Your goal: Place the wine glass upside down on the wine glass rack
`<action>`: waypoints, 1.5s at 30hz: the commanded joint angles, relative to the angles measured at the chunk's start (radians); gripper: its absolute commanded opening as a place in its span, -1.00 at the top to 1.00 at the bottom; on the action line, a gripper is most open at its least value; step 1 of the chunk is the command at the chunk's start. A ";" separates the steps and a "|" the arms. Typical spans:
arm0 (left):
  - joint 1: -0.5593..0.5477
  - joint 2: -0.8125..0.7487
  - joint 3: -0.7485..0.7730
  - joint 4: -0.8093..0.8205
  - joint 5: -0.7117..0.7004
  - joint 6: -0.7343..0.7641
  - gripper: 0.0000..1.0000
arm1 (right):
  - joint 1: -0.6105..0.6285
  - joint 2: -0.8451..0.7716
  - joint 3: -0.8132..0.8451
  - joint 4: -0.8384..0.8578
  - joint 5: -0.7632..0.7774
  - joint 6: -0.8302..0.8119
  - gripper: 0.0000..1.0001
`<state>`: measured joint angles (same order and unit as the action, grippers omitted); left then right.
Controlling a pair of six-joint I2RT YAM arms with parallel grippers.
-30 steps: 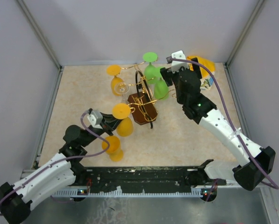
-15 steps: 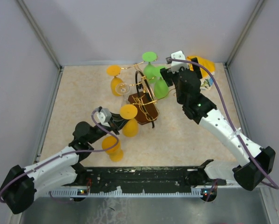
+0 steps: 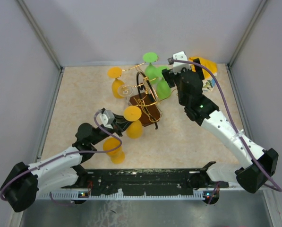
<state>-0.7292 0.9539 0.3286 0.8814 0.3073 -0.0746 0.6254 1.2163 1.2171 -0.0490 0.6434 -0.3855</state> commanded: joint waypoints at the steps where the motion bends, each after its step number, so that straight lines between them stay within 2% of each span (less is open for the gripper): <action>1: -0.024 -0.004 0.036 0.054 0.016 -0.007 1.00 | -0.004 -0.018 0.032 0.029 0.020 -0.016 -0.98; 11: -0.086 -0.011 0.045 0.012 -0.049 0.035 1.00 | -0.004 -0.020 0.032 0.030 0.009 -0.006 -0.99; 17: -0.095 0.084 0.072 0.069 -0.049 0.047 1.00 | -0.004 -0.016 0.040 0.026 0.013 -0.008 -0.99; 29: -0.098 0.167 0.085 0.163 -0.079 0.053 1.00 | -0.004 -0.018 0.041 0.025 0.018 -0.015 -0.99; 45: -0.097 0.266 0.085 0.302 -0.202 0.083 1.00 | -0.005 -0.001 0.036 0.038 0.018 -0.024 -0.99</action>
<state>-0.8295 1.1992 0.3851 1.1130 0.1917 -0.0147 0.6254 1.2175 1.2171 -0.0490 0.6434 -0.3923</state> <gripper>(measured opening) 0.042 0.992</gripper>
